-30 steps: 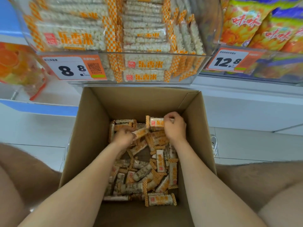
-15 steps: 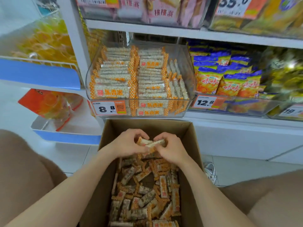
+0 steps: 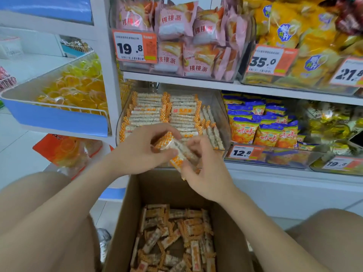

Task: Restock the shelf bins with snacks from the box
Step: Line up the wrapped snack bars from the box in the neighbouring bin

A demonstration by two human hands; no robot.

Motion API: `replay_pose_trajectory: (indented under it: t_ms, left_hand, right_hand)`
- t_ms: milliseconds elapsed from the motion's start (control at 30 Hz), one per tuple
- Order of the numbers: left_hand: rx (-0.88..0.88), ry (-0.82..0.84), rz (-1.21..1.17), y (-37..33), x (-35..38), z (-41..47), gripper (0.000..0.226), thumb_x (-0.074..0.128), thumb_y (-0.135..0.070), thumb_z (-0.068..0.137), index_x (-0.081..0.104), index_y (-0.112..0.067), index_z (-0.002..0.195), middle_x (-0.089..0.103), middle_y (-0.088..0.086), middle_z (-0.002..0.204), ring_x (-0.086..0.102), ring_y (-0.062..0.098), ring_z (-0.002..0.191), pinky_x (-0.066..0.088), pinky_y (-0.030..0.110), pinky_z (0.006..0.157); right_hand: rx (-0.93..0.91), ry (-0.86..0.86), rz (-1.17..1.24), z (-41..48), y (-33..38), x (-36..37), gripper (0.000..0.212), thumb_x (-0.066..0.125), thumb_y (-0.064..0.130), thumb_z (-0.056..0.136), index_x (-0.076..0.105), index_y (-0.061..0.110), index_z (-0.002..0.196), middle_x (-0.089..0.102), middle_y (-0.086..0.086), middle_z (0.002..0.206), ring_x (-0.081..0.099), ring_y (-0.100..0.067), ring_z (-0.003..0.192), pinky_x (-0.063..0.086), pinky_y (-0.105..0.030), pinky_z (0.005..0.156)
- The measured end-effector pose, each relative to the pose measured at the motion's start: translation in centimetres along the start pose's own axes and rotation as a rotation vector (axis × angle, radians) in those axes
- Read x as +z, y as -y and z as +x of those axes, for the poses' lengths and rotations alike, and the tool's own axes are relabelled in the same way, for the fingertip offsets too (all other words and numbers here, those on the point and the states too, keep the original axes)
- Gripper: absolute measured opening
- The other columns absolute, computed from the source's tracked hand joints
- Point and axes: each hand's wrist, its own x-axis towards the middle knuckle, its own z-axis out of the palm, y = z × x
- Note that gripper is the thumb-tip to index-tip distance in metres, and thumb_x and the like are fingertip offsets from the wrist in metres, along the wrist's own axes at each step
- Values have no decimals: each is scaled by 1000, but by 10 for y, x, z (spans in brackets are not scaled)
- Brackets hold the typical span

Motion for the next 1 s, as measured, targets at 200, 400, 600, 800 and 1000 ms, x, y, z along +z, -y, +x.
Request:
replay_pose_trajectory:
  t_ms: [200,400,600,800,1000]
  left_hand:
    - [-14,-270,232,24,3,31,55,51,-53,104,46,-26,152,56,-6,147,50,13,135,41,37,110]
    - [-192,-40,604,43,6,68,58,43,-53,104,41,-25,155,38,3,161,29,31,150,26,58,118]
    - [-382,307,755,61,6,88,94,30,-81,96,1,-28,167,-6,3,176,-4,33,161,4,58,128]
    - [-365,337,749,60,0,88,96,25,-86,92,0,-31,167,-8,1,175,-4,30,161,2,55,128]
    - [-356,336,776,61,3,87,96,22,-86,92,0,-30,167,-7,3,175,-4,32,161,3,57,127]
  right_hand:
    - [-143,25,-492,75,-19,-37,50,51,28,105,38,22,152,56,-3,138,55,-20,119,48,-40,99]
    - [-129,149,-990,143,-69,-40,53,48,27,105,33,20,155,51,-13,141,44,-37,123,35,-50,97]
    - [-168,224,-1084,180,-86,-12,64,56,13,98,30,19,156,45,-12,150,39,-37,133,33,-52,103]
    - [-39,276,-898,191,-101,-14,54,53,23,104,34,27,154,36,-18,148,38,-45,132,43,-58,105]
    - [-82,204,-794,194,-110,-15,50,57,18,105,41,22,153,44,-15,143,41,-39,131,46,-59,104]
